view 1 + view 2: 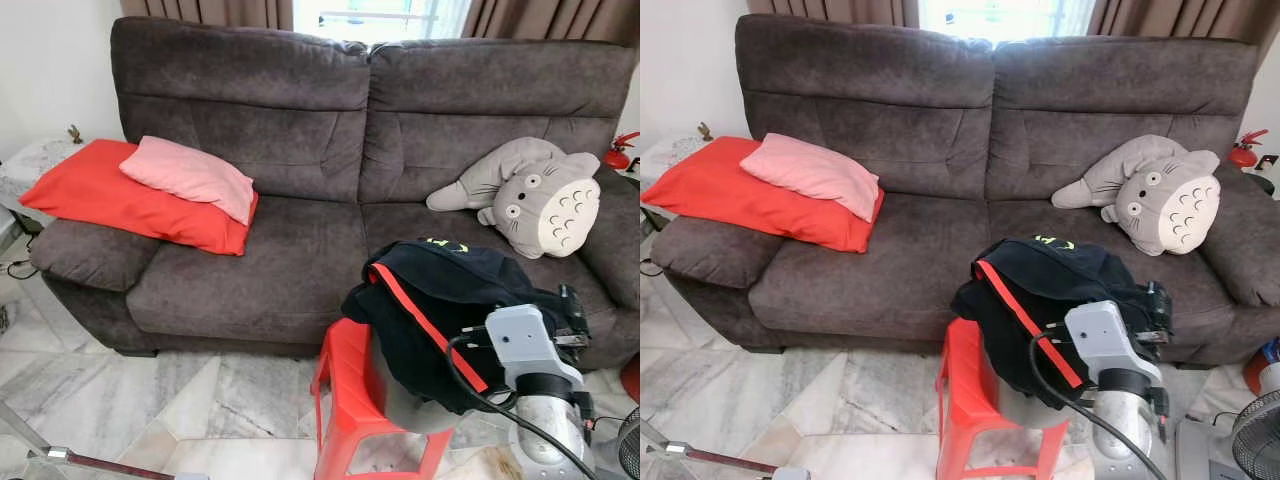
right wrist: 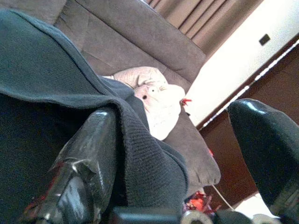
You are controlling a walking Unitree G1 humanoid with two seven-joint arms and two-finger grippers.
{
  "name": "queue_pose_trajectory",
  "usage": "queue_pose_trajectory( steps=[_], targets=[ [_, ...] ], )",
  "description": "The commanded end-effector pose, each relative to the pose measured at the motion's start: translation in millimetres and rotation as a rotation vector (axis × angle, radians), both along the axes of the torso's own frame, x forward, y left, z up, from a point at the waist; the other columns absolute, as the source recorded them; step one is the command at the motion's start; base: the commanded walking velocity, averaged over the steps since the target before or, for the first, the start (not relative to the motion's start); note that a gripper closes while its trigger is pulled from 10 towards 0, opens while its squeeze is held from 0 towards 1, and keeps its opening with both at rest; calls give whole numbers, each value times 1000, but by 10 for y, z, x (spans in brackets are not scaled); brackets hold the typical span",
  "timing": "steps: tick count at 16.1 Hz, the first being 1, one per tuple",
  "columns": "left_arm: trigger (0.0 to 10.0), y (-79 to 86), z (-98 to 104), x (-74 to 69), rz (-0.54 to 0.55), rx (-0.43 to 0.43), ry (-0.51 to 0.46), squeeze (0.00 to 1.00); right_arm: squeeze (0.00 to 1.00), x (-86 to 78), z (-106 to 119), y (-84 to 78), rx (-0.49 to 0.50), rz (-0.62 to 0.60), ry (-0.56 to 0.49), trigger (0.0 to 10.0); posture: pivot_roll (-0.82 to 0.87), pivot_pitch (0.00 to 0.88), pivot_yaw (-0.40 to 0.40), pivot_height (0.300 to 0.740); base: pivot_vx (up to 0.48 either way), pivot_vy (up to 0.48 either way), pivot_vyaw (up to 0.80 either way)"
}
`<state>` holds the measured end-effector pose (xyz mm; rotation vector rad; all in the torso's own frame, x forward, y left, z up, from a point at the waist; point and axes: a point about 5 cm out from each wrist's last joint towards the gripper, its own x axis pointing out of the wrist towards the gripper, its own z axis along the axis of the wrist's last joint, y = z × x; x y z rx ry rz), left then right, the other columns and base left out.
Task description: Hang hanger
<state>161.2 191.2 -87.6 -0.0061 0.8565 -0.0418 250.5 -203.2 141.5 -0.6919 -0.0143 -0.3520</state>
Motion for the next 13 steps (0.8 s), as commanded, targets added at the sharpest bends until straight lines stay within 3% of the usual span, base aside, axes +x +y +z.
queue_pose_trajectory(
  steps=[1, 4, 8, 11, 12, 13],
  targets=[
    [10000, 13, -15, -38, -3, -1, 13, 0, 0, 8, -81, 1, 37, -6, 49, 10000, -77, 33, -27, 740, 0, 0, 0],
    [10000, 16, -14, -38, -5, -1, 13, 0, 0, -31, -300, -64, 127, -74, 168, 10000, -75, 34, -27, 740, 0, 0, 0],
    [10000, 31, -15, -44, -6, 0, 16, 0, 0, -5, -201, -99, 124, -95, 84, 10000, -76, 33, -24, 740, 0, 0, 0],
    [10000, 34, -15, -45, -7, -2, 16, 0, 0, 28, -17, -80, 72, -88, -43, 10000, -74, 32, -23, 740, 0, 0, 0],
    [10000, 37, -15, -48, -9, -2, 17, 0, 0, 72, -5, -24, 57, -42, -41, 10000, -74, 31, -23, 740, 0, 0, 0],
    [10000, 39, -16, -50, -9, -2, 18, 0, 0, 110, -108, 13, 92, -17, 31, 10000, -77, 30, -23, 740, 0, 0, 0]
  ],
)
